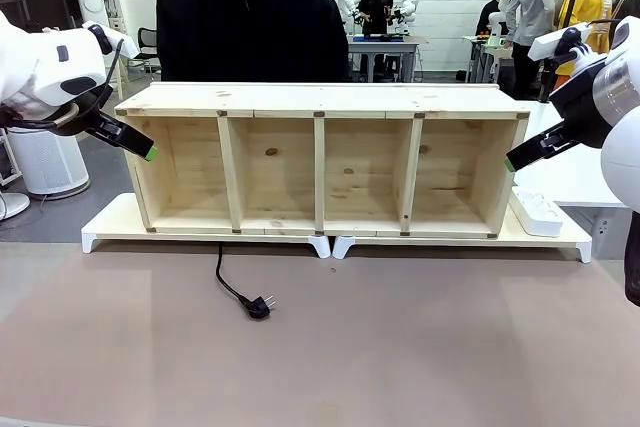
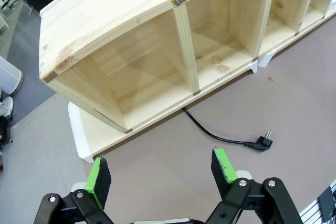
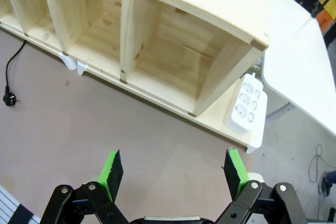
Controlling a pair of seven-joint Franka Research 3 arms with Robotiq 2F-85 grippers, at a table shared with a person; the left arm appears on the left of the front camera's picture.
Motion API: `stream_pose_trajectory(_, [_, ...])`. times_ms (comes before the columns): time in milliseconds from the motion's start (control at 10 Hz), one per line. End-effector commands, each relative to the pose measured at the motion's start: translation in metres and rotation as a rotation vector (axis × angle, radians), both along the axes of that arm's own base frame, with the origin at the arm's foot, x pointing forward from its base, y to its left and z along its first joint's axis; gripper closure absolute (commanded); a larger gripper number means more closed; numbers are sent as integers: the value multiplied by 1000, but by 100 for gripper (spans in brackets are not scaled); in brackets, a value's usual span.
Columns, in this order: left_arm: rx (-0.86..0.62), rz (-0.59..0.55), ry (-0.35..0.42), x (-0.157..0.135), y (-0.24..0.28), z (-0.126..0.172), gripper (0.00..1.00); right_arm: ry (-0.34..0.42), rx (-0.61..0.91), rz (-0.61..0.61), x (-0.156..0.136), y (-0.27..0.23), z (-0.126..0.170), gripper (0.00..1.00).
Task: Perform cable management.
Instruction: When the cord part of the Power Cable appears at the lower middle area of the table and stops, grasp the cord part of the Power Cable.
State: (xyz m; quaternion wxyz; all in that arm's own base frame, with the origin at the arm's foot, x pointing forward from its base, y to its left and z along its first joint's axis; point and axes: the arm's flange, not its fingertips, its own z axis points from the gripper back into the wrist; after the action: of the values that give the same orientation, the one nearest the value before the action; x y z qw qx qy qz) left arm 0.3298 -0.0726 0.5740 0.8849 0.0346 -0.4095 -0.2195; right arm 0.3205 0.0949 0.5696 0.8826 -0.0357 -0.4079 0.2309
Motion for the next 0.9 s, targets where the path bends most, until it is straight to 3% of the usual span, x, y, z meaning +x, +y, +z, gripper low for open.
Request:
stream_pose_trajectory(0, [4, -2, -1, 1, 0, -1, 0, 0, -1, -1, 0, -1, 0, 0])
stream_pose_trajectory(600, [4, -2, -1, 1, 0, -1, 0, 0, 0, 0, 0, 0, 0, 0])
stream_pose_trajectory(800, [4, -2, -1, 1, 0, -1, 0, 23, -34, 61, -2, 27, 16, 0])
